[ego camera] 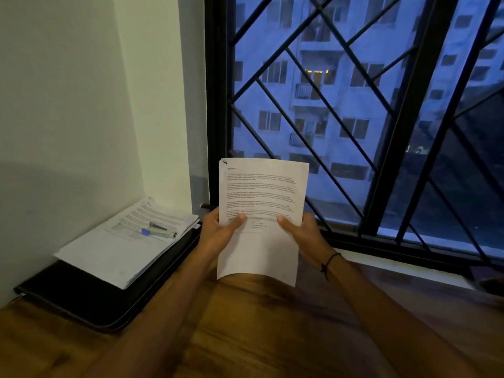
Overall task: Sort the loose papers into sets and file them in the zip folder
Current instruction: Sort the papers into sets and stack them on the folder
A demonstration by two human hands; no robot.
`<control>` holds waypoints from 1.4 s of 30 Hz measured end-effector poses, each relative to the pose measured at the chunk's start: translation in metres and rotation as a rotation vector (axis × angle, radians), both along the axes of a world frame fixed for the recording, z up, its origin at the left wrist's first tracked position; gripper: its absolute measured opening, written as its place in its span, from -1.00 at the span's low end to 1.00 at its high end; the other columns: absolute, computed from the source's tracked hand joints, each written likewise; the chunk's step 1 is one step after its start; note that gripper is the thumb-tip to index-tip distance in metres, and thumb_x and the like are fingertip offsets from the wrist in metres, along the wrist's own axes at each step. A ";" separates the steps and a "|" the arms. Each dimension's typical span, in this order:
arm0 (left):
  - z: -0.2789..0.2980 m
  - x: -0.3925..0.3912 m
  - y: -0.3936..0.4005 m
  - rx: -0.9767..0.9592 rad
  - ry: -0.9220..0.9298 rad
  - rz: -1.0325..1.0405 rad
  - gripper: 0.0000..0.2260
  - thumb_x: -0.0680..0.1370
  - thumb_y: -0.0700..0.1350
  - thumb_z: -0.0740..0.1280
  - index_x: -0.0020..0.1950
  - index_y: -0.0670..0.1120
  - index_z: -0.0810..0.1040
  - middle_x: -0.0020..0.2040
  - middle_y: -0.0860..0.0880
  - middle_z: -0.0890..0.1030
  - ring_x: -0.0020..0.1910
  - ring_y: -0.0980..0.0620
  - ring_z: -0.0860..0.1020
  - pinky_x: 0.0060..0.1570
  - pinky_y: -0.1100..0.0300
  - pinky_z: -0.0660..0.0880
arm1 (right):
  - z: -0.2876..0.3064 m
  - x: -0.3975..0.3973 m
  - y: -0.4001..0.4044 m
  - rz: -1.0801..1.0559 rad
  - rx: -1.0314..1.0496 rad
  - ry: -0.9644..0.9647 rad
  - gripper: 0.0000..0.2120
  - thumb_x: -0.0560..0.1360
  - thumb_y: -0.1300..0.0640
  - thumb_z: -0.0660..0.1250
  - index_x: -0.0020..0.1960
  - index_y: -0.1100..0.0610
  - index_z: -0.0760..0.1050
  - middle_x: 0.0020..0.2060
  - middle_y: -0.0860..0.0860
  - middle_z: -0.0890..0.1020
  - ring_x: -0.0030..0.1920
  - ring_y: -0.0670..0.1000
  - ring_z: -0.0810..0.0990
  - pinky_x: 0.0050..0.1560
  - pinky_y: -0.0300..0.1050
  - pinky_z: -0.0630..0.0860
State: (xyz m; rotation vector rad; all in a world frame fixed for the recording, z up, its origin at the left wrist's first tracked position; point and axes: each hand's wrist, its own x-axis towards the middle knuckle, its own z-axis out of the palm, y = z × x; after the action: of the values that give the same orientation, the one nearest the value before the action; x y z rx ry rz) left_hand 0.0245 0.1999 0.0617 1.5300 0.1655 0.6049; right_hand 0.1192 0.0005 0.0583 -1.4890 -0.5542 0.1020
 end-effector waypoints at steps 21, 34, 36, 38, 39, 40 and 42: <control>0.084 -0.013 0.036 0.903 -0.172 0.153 -0.05 0.30 0.17 0.66 0.59 0.06 0.29 0.47 0.16 0.42 0.39 0.37 0.34 0.42 0.46 0.22 | 0.091 0.015 0.002 0.068 -0.911 -0.719 -0.71 0.62 -0.03 0.33 -0.25 0.04 0.47 -0.24 -0.02 0.61 -0.18 0.01 0.60 -0.14 0.08 0.53; 0.002 -0.019 0.063 0.193 0.072 0.155 -0.92 0.61 0.07 0.37 0.05 0.10 0.59 -0.12 0.14 0.68 -0.17 0.15 0.67 -0.23 0.24 0.54 | 0.051 0.036 -0.053 0.070 -0.435 -0.143 -0.74 0.43 0.21 0.56 0.09 0.19 0.63 -0.02 0.07 0.74 -0.02 0.05 0.73 -0.06 -0.11 0.69; -0.003 -0.020 0.063 0.148 0.075 0.148 -0.93 0.60 0.08 0.39 0.01 0.12 0.60 -0.12 0.11 0.71 -0.14 0.08 0.70 -0.19 0.17 0.58 | 0.037 0.033 -0.053 0.133 -0.292 -0.025 -0.64 0.47 0.28 0.51 0.25 0.23 0.59 0.11 0.11 0.72 0.11 0.10 0.71 0.07 0.06 0.68; -0.007 -0.018 0.061 0.126 0.074 0.127 -0.89 0.59 0.09 0.40 0.04 0.10 0.62 -0.07 0.07 0.73 -0.09 0.05 0.71 -0.11 0.11 0.63 | 0.027 0.029 -0.047 0.160 -0.208 0.004 -0.61 0.49 0.28 0.49 0.30 0.24 0.56 0.16 0.13 0.70 0.16 0.14 0.69 0.11 0.10 0.66; -0.007 -0.018 0.059 0.123 0.076 0.116 -0.87 0.59 0.09 0.40 0.06 0.09 0.62 -0.04 0.06 0.74 -0.08 0.06 0.72 -0.08 0.10 0.64 | 0.023 0.029 -0.043 0.166 -0.154 0.023 -0.60 0.49 0.28 0.48 0.31 0.24 0.55 0.17 0.14 0.70 0.17 0.16 0.69 0.13 0.13 0.65; -0.006 -0.018 0.058 0.123 0.078 0.111 -0.86 0.58 0.10 0.40 0.08 0.09 0.62 -0.03 0.05 0.74 -0.07 0.06 0.71 -0.08 0.11 0.64 | 0.021 0.027 -0.040 0.165 -0.097 0.049 -0.58 0.48 0.27 0.48 0.32 0.24 0.54 0.18 0.15 0.69 0.17 0.17 0.68 0.14 0.15 0.64; -0.006 -0.016 0.056 0.129 0.081 0.117 -0.83 0.58 0.12 0.40 0.10 0.08 0.63 -0.03 0.06 0.73 -0.09 0.07 0.71 -0.12 0.15 0.62 | 0.018 0.025 -0.033 0.143 -0.032 0.067 -0.54 0.47 0.26 0.50 0.34 0.23 0.52 0.19 0.16 0.68 0.18 0.17 0.68 0.13 0.16 0.64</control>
State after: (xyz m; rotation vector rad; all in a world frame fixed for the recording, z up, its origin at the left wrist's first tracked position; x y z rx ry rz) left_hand 0.0081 0.2559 0.0554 1.6798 0.2846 0.6569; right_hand 0.1441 -0.0325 0.0760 -1.4704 -0.6067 0.2728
